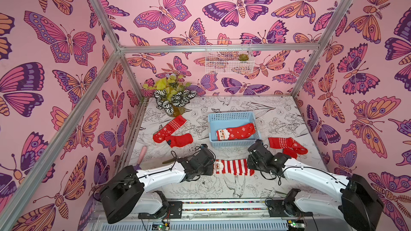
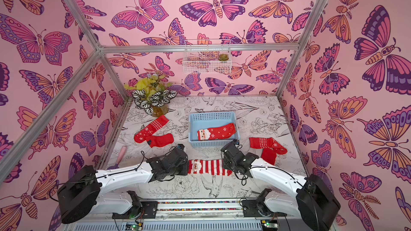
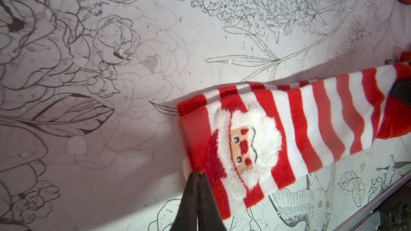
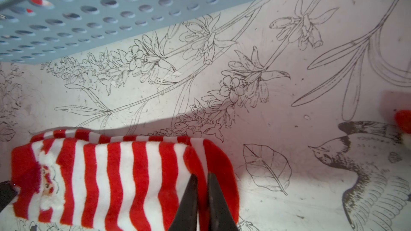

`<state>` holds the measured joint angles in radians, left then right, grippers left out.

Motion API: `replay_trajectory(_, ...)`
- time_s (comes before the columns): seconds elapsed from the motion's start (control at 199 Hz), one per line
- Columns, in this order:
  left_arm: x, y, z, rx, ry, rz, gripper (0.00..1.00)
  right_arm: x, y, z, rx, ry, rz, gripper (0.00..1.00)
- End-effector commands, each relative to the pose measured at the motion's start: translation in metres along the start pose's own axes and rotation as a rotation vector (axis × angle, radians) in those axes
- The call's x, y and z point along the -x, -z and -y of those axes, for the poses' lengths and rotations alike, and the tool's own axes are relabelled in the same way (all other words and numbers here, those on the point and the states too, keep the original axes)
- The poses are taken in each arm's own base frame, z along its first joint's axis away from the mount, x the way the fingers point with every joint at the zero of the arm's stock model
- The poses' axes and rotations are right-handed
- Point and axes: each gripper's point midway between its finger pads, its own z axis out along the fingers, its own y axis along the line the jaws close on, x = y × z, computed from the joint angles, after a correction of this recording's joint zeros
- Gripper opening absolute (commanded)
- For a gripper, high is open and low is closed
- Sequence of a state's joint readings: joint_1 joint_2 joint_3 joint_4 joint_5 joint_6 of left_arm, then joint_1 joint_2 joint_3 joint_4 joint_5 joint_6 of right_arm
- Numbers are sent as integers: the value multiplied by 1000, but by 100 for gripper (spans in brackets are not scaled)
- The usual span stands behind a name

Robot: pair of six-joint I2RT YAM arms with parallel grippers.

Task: Place the socks together as a pair
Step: Flatten out the sock.

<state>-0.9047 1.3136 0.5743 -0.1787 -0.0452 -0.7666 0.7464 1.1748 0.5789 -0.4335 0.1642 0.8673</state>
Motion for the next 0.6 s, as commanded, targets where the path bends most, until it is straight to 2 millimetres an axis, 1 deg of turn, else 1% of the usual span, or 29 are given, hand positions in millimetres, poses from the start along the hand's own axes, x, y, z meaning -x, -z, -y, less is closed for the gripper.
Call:
replay_trajectory(0.0,2,1,6,-15,-21,6,0,0,0,5,-36,-16,-20,18)
replay_trajectory(0.115,2,1,6,-18,-20,4,2,-4,-2,5,-37,-9,-47,19)
replay_trajectory(0.231,2,1,6,-17,-19,8,2,-7,-1,6,-43,-6,-61,23)
replay_trajectory(0.301,3,1,6,-20,-19,8,1,-8,-1,7,-44,-8,-67,24)
replay_trajectory(0.497,2,2,7,-23,-16,6,0,-9,5,10,-42,-22,-60,0)
replay_trajectory(0.597,4,3,7,-23,-17,13,0,-10,9,11,-34,-29,-58,0)
